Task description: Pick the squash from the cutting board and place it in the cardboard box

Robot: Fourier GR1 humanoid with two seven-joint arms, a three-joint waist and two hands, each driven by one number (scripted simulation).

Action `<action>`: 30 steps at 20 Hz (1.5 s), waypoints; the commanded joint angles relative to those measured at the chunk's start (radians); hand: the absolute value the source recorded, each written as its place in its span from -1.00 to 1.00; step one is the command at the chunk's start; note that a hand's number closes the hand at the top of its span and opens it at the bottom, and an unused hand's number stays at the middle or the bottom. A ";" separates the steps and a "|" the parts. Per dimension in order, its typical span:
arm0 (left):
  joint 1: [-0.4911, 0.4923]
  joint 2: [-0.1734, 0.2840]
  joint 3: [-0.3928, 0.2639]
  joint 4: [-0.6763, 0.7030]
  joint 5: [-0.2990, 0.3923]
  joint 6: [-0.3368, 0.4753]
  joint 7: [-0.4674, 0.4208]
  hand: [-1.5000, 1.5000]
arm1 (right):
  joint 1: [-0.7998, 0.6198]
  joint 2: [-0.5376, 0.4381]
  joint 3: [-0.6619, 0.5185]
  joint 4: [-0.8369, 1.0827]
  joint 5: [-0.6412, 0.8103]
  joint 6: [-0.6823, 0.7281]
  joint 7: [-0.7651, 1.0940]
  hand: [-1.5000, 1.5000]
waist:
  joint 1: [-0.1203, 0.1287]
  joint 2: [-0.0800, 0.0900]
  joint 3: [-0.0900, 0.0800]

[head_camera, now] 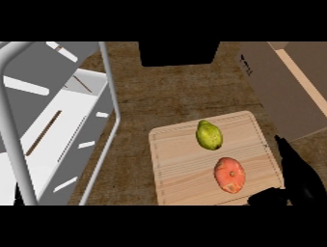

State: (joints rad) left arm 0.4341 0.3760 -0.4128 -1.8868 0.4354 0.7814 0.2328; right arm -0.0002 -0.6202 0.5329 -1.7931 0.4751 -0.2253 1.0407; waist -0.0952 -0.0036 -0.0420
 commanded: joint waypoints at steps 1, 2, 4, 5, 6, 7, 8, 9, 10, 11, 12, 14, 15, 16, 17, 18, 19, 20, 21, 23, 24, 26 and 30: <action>-0.174 0.124 0.053 0.068 -0.119 -0.093 -0.101 0.00 | -0.046 0.042 0.011 -0.009 0.032 0.031 0.155 -1.00 | 0.013 0.007 0.032; -0.168 0.121 0.052 0.072 -0.116 -0.099 -0.122 0.00 | -0.019 0.045 0.032 -0.009 0.059 0.027 0.167 -1.00 | 0.011 0.002 0.033; -0.195 0.125 0.075 0.097 -0.087 -0.126 -0.135 0.00 | -0.022 0.056 0.032 0.003 0.069 0.041 0.176 -1.00 | 0.012 0.006 0.034; -0.193 0.132 0.071 0.098 -0.083 -0.131 -0.141 0.00 | -0.043 0.081 0.032 0.001 0.078 0.043 0.200 -1.00 | 0.023 0.007 0.034; -0.189 0.117 0.057 0.113 -0.086 -0.134 -0.168 0.00 | -0.026 0.061 0.024 0.007 0.082 0.056 0.202 -1.00 | 0.021 0.005 0.035; -0.191 0.134 0.071 0.121 -0.077 -0.149 -0.176 0.00 | -0.030 0.076 0.028 -0.001 0.086 0.057 0.204 -1.00 | 0.024 0.005 0.035; -0.192 0.113 0.066 0.151 -0.076 -0.150 -0.207 0.00 | -0.045 0.075 0.017 -0.008 0.089 0.074 0.228 -1.00 | 0.026 0.005 0.033; -0.210 0.117 0.075 0.156 -0.056 -0.171 -0.202 0.00 | -0.040 0.086 0.023 0.007 0.091 0.076 0.220 -1.00 | 0.028 0.008 0.035; -0.218 0.116 0.074 0.173 -0.064 -0.165 -0.217 0.00 | -0.057 0.093 0.017 0.009 0.096 0.080 0.219 -1.00 | 0.028 0.010 0.036; -0.222 0.119 0.083 0.169 -0.040 -0.189 -0.224 0.00 | -0.038 0.109 0.028 0.030 0.112 0.068 0.219 -1.00 | 0.032 0.009 0.037; -0.216 0.132 0.087 0.176 -0.040 -0.196 -0.237 0.00 | -0.046 0.103 0.009 0.028 0.111 0.077 0.223 -1.00 | 0.035 0.008 0.038; -0.220 0.119 0.084 0.195 -0.028 -0.212 -0.272 0.00 | -0.054 0.126 0.011 0.029 0.121 0.087 0.234 -1.00 | 0.044 0.008 0.038; -0.223 0.124 0.099 0.229 -0.011 -0.246 -0.298 0.00 | -0.043 0.141 0.025 0.044 0.133 0.085 0.230 -1.00 | 0.046 0.009 0.037; -0.243 0.110 0.086 0.243 -0.014 -0.241 -0.301 0.00 | -0.058 0.147 0.011 0.049 0.132 0.091 0.232 -1.00 | 0.044 0.011 0.038; -0.228 0.128 0.094 0.254 -0.012 -0.251 -0.312 0.00 | -0.049 0.159 0.018 0.067 0.148 0.088 0.237 -1.00 | 0.051 0.011 0.039; -0.253 0.112 0.082 0.273 -0.024 -0.240 -0.319 0.00 | -0.059 0.145 -0.014 0.046 0.125 0.105 0.229 -1.00 | 0.038 0.010 0.039; -0.261 0.104 0.091 0.271 -0.004 -0.250 -0.324 0.00 | -0.053 0.191 0.031 0.065 0.163 0.092 0.242 -1.00 | 0.051 0.011 0.039; -0.260 0.121 0.103 0.282 0.004 -0.258 -0.323 0.00 | -0.032 0.174 0.014 0.036 0.156 0.100 0.242 -1.00 | 0.038 0.006 0.039; -0.268 0.118 0.092 0.259 -0.004 -0.247 -0.323 0.00 | -0.048 0.182 -0.001 0.078 0.170 0.093 0.232 -1.00 | 0.053 0.009 0.041; -0.262 0.125 0.104 0.296 0.011 -0.272 -0.348 0.00 | -0.019 0.213 0.014 0.104 0.194 0.068 0.211 -1.00 | 0.057 0.010 0.041; -0.264 0.126 0.103 0.300 0.020 -0.283 -0.350 0.00 | -0.035 0.221 -0.002 0.098 0.196 0.078 0.221 -1.00 | 0.062 0.009 0.041; -0.290 0.091 0.074 0.343 -0.011 -0.266 -0.374 0.00 | -0.023 0.221 -0.022 0.111 0.194 0.082 0.192 -1.00 | 0.052 0.010 0.041; -0.316 0.103 0.086 0.350 0.017 -0.302 -0.372 0.00 | -0.029 0.263 -0.016 0.146 0.230 0.093 0.186 -1.00 | 0.060 0.012 0.042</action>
State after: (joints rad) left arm 0.3028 0.4463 -0.5114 -1.6034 0.4973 0.3197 -0.1915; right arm -0.0210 -0.3921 0.5181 -1.6772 0.6821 -0.1361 1.1240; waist -0.0269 0.0033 -0.0261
